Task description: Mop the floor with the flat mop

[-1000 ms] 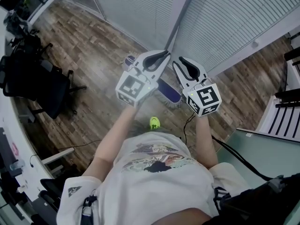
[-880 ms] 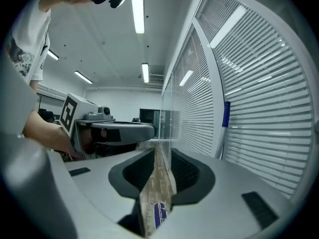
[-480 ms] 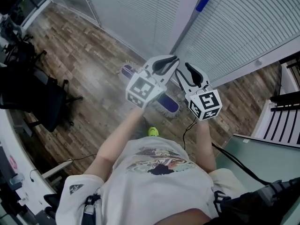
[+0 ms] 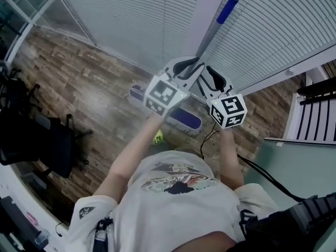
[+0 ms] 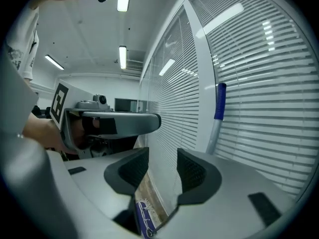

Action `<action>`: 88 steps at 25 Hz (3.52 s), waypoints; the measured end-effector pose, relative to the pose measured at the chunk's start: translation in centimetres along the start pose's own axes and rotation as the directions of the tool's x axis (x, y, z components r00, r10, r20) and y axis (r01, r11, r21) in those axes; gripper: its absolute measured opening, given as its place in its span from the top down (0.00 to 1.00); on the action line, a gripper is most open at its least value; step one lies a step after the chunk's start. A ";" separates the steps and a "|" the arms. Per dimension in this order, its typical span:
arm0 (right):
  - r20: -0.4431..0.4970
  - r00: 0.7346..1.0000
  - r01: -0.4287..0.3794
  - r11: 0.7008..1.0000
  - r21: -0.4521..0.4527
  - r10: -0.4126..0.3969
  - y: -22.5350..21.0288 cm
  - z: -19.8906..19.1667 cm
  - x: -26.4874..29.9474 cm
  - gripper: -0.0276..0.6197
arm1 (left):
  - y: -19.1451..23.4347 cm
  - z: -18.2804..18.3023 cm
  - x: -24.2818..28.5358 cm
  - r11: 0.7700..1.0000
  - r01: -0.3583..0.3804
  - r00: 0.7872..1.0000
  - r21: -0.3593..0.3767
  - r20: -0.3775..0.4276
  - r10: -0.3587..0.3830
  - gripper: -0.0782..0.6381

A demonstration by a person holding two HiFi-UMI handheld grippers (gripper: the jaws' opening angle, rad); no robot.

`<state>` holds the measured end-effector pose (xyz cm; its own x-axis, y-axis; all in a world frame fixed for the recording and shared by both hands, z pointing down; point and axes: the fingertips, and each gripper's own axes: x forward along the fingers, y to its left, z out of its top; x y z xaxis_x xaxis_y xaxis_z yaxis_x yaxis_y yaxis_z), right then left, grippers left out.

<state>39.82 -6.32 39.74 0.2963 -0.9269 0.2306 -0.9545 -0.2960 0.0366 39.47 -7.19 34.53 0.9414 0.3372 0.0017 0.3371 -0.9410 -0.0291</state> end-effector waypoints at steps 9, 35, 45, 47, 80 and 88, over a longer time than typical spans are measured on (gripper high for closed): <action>-0.014 0.994 0.106 0.994 0.017 -0.106 -2.7 -0.4 3.7 0.71 | 3.5 -1.2 3.3 0.997 0.073 0.997 0.022 -0.017 -0.073 0.66; -0.003 0.999 0.054 0.995 0.081 -0.054 -15.0 -0.2 10.0 0.71 | 10.2 1.6 17.8 0.989 -0.046 0.997 0.138 -0.058 0.055 0.61; 0.004 1.000 -0.024 0.999 0.047 0.024 -16.4 1.0 12.0 0.71 | 11.4 2.7 19.7 0.991 -0.092 0.995 0.101 -0.028 0.095 0.61; 0.004 0.999 -0.044 0.998 0.043 0.044 -16.8 0.9 12.3 0.71 | 11.4 2.5 20.2 0.989 -0.097 0.994 0.111 -0.035 0.102 0.67; 0.031 0.897 -0.437 0.897 -0.067 0.440 2.9 3.2 14.6 0.85 | 10.2 4.5 1.2 0.831 -0.521 0.849 0.193 0.018 0.528 0.72; 0.058 0.838 -0.535 0.838 -0.109 0.542 9.9 7.8 16.4 0.86 | 13.1 8.0 -6.0 0.731 -0.644 0.757 0.225 0.047 0.652 0.72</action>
<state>35.55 -26.27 36.29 -0.2673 -0.9508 0.1563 -0.9620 0.2726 0.0130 38.18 -21.35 26.12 0.9320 -0.3567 -0.0651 -0.3613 -0.8990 -0.2474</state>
